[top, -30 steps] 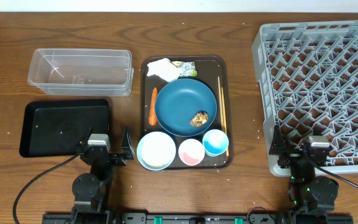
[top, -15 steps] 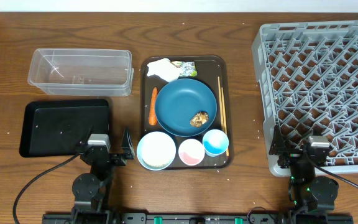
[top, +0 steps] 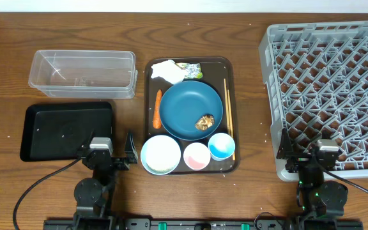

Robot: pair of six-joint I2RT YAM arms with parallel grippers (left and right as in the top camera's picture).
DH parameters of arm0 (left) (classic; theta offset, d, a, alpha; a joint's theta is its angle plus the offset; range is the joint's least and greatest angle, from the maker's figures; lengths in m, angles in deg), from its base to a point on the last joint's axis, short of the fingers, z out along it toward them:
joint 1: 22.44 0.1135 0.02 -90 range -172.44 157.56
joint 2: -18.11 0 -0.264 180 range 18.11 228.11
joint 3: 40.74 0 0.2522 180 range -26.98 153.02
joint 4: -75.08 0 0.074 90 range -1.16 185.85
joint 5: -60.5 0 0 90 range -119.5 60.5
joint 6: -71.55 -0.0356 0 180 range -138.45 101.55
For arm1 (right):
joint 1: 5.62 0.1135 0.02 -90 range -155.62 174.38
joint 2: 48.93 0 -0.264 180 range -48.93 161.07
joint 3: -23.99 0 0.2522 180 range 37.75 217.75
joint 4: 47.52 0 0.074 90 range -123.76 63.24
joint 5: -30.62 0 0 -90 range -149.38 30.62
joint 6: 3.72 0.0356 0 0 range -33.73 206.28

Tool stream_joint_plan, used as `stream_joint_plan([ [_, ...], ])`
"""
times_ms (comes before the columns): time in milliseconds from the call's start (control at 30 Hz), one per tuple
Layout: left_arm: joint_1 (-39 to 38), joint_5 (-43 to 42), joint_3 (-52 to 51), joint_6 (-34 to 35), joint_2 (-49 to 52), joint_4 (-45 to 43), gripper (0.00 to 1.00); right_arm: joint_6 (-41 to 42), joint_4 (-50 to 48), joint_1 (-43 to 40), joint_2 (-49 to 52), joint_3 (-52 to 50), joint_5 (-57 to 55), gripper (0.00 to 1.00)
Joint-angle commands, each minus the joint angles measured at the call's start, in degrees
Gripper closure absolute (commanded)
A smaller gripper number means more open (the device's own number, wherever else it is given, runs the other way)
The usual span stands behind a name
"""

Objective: Sort waste into correct bins and load items into the dishwasher rack

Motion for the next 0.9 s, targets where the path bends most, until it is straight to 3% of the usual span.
stream_joint_plan([
  [0,-0.17,2.34,-0.68,-0.79,-0.28,2.60,0.02,-0.68,0.22,-0.55,-0.28,-0.09,-0.13,0.01],
  [333,-0.17,1.22,-0.68,-0.72,-0.28,2.60,0.02,-0.68,0.22,-0.55,-0.28,-0.09,-0.13,0.01],
  [567,-0.17,-0.02,-0.63,10.58,-0.28,2.56,0.02,2.14,-0.20,-0.55,-0.28,-0.09,2.80,0.01],
  [867,-0.17,-9.05,2.99,9.55,-0.28,1.97,0.02,7.56,-4.11,-0.55,-0.28,0.13,9.90,0.01],
])
